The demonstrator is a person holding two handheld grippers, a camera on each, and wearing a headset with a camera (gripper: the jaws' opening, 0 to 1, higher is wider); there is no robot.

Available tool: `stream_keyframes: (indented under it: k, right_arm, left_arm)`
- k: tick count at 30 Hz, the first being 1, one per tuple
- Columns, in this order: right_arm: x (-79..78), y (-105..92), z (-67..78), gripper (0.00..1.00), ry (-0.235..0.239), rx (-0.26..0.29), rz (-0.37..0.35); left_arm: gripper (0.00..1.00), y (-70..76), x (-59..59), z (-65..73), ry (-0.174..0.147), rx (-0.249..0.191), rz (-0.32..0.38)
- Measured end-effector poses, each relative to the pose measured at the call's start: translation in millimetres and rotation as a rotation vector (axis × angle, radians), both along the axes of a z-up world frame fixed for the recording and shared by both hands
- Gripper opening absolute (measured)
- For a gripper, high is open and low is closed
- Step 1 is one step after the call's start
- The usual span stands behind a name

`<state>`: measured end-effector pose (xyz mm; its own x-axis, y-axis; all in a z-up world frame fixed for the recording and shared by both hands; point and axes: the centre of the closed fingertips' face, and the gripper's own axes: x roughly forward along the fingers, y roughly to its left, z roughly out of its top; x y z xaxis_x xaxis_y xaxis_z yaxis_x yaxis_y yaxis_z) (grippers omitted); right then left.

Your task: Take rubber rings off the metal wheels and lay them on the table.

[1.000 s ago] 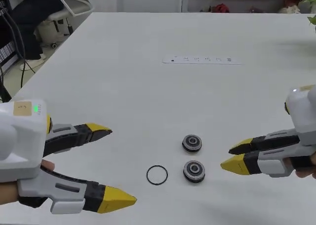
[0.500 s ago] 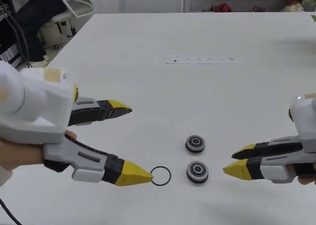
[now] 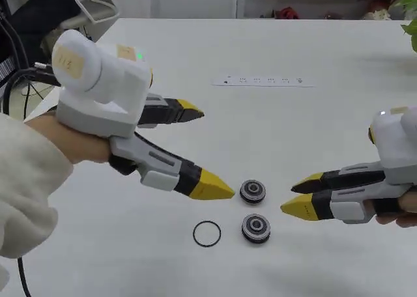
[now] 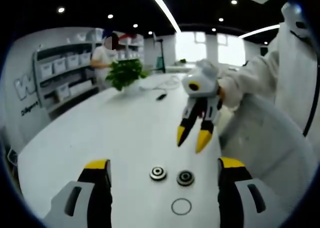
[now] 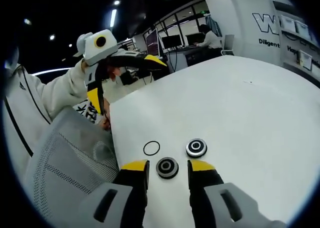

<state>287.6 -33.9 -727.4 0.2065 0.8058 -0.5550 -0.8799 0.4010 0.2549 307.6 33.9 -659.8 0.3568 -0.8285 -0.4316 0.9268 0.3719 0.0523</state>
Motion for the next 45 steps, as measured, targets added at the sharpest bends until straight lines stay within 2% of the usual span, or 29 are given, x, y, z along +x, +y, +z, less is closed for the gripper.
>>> stream_keyframes:
  k: [2,4,5,6,8,10,13,15,16,18,20,23,25,30,35,40,45]
  right_arm:
    - [3.9,2.9,1.6,0.28,-0.018,-0.004,0.008]
    - [6.4,5.3,3.0,0.28,-0.020,0.004,0.011]
    - [8.0,8.2,4.5,0.28,-0.021,0.018,0.015]
    - [9.7,10.8,5.9,0.28,-0.029,0.032,0.021]
    - [11.1,16.6,7.5,0.28,-0.045,0.065,0.036]
    - [10.8,19.3,3.3,0.28,-0.052,0.063,0.045]
    - [3.0,23.4,-10.6,0.28,-0.055,0.037,0.079]
    - [-4.5,23.9,-22.7,0.29,-0.045,0.007,0.105]
    - [-5.6,23.3,-27.6,0.29,-0.047,-0.009,0.107]
    - [-9.0,24.8,-36.2,0.29,-0.046,-0.016,0.107]
    - [-12.3,25.7,-44.5,0.29,-0.045,-0.027,0.109]
    - [-15.8,24.3,-54.2,0.28,-0.053,-0.058,0.134]
    - [-16.1,22.5,-59.0,0.27,-0.055,-0.072,0.132]
    - [-13.2,16.3,-67.3,0.28,-0.045,-0.089,0.108]
    - [-11.8,16.0,-72.3,0.27,-0.022,-0.080,0.081]
    - [-15.3,13.6,-83.1,0.24,-0.032,-0.124,0.099]
    - [-13.1,13.0,-82.5,0.21,-0.049,-0.126,0.103]
  left_arm:
    - [0.87,-4.8,1.7,-0.5,-0.006,-0.025,-0.009]
    - [0.86,-9.6,2.6,1.3,-0.017,-0.069,-0.015]
    - [0.86,-14.7,1.5,3.8,-0.025,-0.118,-0.029]
    - [0.86,-16.3,2.0,3.4,-0.031,-0.148,-0.027]
    - [0.82,-17.6,4.3,-1.5,-0.049,-0.175,-0.016]
    - [0.79,-20.3,3.5,-9.7,-0.053,-0.188,-0.014]
    - [0.76,-25.2,0.2,-21.6,-0.045,-0.190,-0.022]
    - [0.72,-28.9,-3.4,-35.7,-0.036,-0.158,-0.030]
    - [0.70,-31.5,-7.8,-42.6,-0.045,-0.134,-0.056]
    - [0.66,-35.4,-8.6,-49.9,-0.039,-0.133,-0.051]
    - [0.66,-39.3,-10.0,-57.6,-0.019,-0.137,-0.047]
    - [0.62,-41.0,-12.1,-69.7,-0.036,-0.094,-0.057]
    - [0.55,-41.5,-13.3,-76.1,-0.029,-0.081,-0.059]
    - [0.50,-45.3,-19.7,-92.6,-0.036,-0.022,-0.085]
    - [0.46,-49.8,-19.1,-107.3,-0.017,0.006,-0.095]
    - [0.41,-52.8,-23.4,-114.1,-0.014,0.023,-0.108]
    - [0.37,-55.6,-27.9,-123.0,-0.012,0.050,-0.127]
